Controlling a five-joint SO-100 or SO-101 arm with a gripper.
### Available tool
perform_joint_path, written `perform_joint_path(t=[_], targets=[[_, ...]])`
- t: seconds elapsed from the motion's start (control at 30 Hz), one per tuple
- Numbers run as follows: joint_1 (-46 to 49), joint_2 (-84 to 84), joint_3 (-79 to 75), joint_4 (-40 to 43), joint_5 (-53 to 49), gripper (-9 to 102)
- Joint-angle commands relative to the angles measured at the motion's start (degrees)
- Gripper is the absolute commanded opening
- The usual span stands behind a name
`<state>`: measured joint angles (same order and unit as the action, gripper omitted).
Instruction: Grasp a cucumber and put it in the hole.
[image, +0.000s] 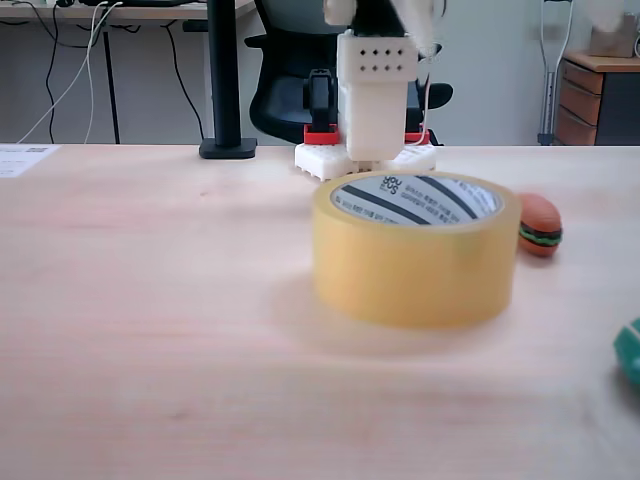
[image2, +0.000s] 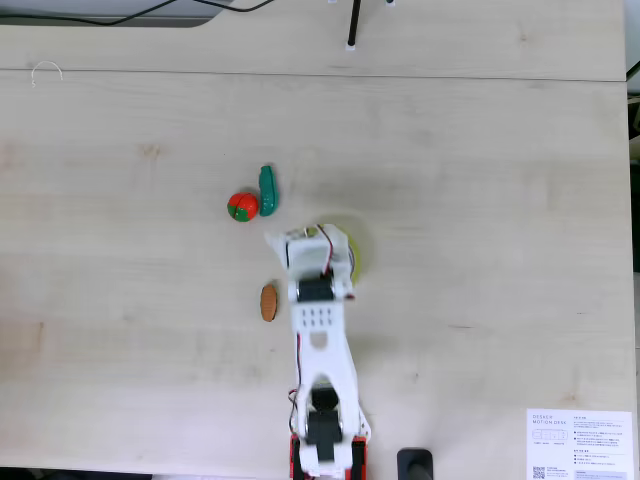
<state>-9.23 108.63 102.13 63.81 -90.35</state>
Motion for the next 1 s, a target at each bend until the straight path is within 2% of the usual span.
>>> perform_joint_path(t=[0.0, 0.6, 0.97], targets=[[-0.88, -5.27, -7.29, -3.96, 0.26, 39], [-2.2, -36.83, -36.65, -5.8, 0.35, 40], [-5.54, -48.78, -47.55, -5.8, 0.35, 42]])
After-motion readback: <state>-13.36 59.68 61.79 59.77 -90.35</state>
